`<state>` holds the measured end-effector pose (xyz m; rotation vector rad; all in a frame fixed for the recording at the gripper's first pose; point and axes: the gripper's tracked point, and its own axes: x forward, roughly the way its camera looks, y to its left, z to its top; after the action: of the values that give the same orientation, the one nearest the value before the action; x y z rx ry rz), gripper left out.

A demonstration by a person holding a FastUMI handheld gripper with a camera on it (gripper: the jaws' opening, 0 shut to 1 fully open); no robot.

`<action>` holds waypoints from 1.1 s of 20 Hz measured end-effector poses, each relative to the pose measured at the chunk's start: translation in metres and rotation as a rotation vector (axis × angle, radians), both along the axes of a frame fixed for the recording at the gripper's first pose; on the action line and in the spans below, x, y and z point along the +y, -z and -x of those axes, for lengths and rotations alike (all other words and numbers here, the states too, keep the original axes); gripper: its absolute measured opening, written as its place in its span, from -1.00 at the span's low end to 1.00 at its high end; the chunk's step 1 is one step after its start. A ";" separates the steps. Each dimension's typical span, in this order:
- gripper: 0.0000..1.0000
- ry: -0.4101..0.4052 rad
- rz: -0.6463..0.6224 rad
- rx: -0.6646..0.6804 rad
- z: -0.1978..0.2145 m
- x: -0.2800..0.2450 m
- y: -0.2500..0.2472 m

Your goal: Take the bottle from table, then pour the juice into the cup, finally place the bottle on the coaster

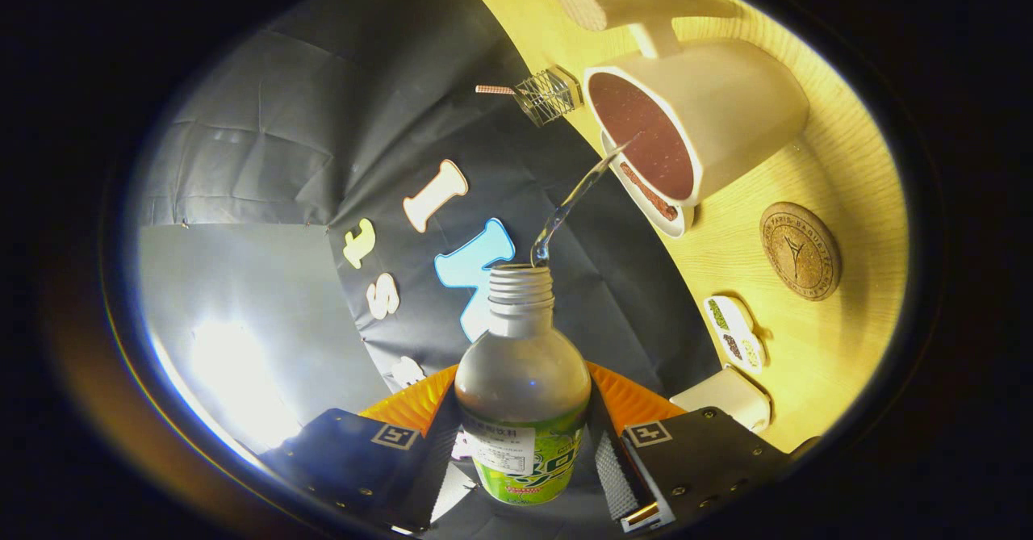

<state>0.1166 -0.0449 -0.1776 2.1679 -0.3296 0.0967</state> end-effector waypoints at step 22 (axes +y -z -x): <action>0.55 0.060 -0.117 -0.037 -0.006 -0.024 -0.012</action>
<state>0.1223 -0.0685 -0.1652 2.2716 -0.4310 0.0857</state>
